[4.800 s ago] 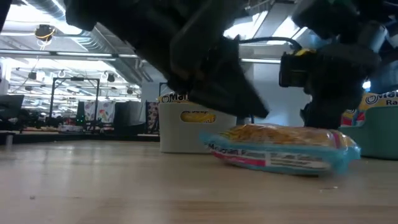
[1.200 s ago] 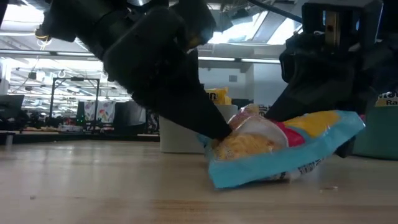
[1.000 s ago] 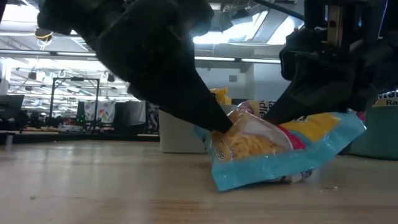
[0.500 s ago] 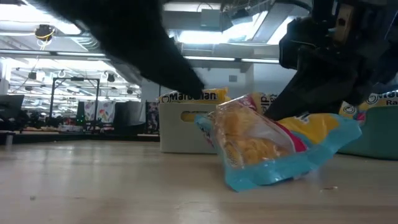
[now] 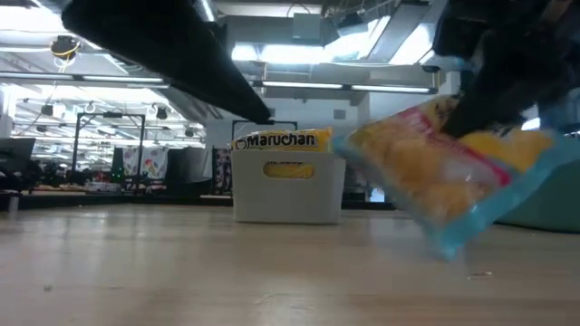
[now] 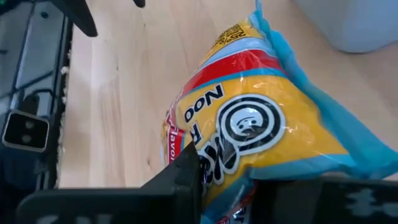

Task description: Sort Maruchan noodles

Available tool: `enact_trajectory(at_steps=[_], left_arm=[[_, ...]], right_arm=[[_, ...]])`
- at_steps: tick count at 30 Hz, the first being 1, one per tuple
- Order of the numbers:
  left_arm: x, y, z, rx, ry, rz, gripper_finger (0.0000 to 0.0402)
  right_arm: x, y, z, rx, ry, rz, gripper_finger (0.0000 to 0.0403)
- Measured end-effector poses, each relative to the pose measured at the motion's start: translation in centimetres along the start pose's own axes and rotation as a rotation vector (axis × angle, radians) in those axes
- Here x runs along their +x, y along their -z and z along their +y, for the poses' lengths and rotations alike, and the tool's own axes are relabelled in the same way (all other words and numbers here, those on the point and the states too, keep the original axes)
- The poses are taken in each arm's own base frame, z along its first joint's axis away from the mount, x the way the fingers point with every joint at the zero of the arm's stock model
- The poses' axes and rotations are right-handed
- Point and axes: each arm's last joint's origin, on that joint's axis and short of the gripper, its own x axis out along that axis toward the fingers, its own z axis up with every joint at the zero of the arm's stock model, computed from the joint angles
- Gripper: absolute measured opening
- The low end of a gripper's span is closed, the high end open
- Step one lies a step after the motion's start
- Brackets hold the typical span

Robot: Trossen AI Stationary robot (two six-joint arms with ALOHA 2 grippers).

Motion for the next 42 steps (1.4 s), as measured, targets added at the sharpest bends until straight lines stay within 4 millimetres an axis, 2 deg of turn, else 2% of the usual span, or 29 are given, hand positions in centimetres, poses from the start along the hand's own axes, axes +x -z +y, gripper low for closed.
enact_trajectory(at_steps=[9,16,23,29,42], left_arm=[[-0.1,0.2,-0.1,0.010,0.001,0.012,0.0255],[-0.1,0.3,-0.1,0.017,-0.004,0.024,0.0255],[0.0,0.3,0.1,0.018,-0.011,0.022,0.0255],[0.0,0.2,0.1,0.039,-0.010,0.023,0.0255],[0.2,0.1,0.5,0.038,-0.018,0.024,0.0255]], right_arm=[[-6.8,-1.7,-1.3,-0.045,0.039,0.036,0.0069],[-11.3,-2.5,-2.5,-0.120,0.060,0.030,0.0069],[-15.2,-5.4,-1.5,-0.201,0.149,0.047,0.0069],[-16.0,-5.9,-1.3,-0.253,0.225,0.179,0.0069],[-15.5,-4.1,-1.9,-0.205,0.314,0.605,0.0069]])
